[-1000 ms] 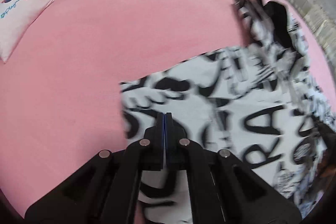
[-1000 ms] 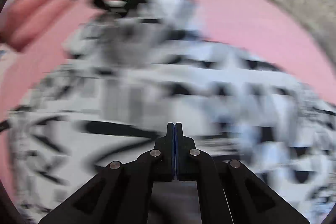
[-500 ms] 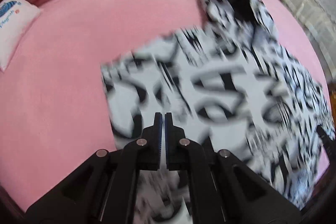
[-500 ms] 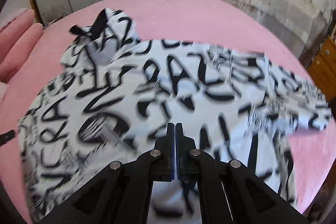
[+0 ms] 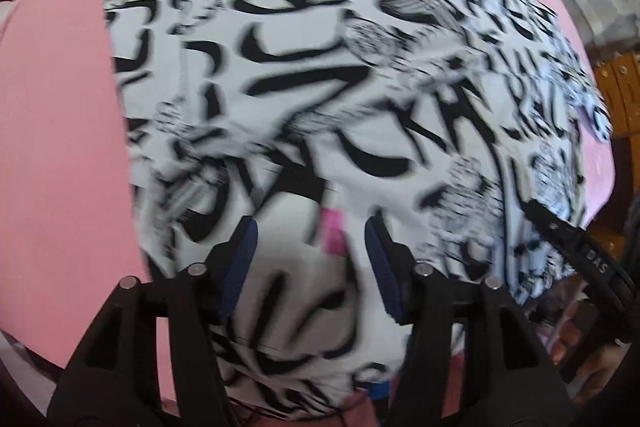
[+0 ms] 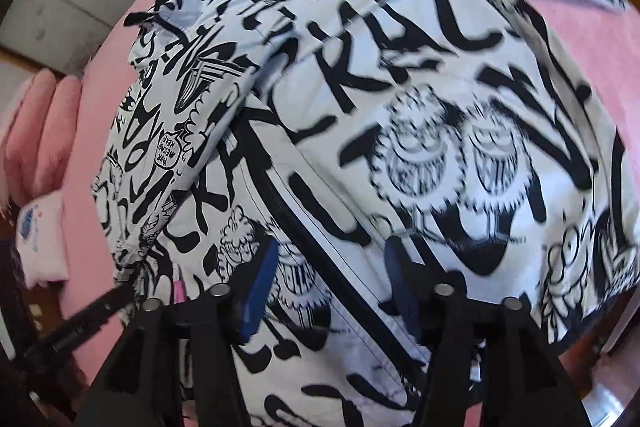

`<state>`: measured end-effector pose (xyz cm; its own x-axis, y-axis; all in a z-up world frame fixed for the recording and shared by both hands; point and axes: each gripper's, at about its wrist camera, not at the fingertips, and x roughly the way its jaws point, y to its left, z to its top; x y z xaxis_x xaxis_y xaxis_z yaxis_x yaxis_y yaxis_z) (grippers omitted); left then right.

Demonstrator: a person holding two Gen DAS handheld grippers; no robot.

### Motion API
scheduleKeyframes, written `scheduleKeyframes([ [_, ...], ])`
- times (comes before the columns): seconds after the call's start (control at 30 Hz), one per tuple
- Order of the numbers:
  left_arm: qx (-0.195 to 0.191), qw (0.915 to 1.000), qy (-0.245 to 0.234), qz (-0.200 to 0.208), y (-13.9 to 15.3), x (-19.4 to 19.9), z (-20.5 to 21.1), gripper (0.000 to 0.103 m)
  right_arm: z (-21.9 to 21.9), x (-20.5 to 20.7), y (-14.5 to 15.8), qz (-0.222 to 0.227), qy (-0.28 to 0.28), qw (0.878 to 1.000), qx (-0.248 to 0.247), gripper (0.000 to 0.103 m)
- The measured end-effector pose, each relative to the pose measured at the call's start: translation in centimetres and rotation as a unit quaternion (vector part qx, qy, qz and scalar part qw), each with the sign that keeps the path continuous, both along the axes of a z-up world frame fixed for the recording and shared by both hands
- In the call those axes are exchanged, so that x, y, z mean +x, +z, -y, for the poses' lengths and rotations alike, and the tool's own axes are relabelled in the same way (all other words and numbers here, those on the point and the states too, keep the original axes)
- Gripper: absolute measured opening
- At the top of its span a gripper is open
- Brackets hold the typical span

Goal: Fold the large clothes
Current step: 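Grasp the other sleeve cuff with the right tool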

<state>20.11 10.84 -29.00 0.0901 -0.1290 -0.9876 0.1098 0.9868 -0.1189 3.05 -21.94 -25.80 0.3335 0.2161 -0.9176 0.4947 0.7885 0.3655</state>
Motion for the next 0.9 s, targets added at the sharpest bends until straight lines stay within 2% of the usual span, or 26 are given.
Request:
scheduleKeyframes([
  [0.23, 0.016, 0.9980, -0.059, -0.019, 1.3, -1.5, 9.1, 0.057, 7.0, -3.7, -0.8, -0.013, -0.067, 0.995, 0.068, 0.078],
  [0.47, 0.012, 0.9971, -0.064, -0.039, 2.6, -2.0, 19.9, 0.058, 18.2, -5.4, -1.1, -0.025, -0.127, 0.980, 0.149, 0.084],
  [0.57, 0.010, 0.9968, -0.058, -0.054, 2.3, -1.9, 23.9, 0.059, 23.1, -5.4, -0.6, -0.020, -0.131, 0.978, 0.158, 0.084],
  [0.63, -0.001, 0.9956, -0.062, -0.070, 2.0, -1.9, 27.4, 0.059, 27.0, -5.4, -0.1, -0.018, -0.136, 0.980, 0.147, 0.086],
  [0.9, 0.006, 0.9904, -0.108, -0.087, 2.1, -1.8, 38.4, 0.059, 39.7, -5.2, -0.4, -0.014, -0.182, 0.973, 0.140, 0.087],
])
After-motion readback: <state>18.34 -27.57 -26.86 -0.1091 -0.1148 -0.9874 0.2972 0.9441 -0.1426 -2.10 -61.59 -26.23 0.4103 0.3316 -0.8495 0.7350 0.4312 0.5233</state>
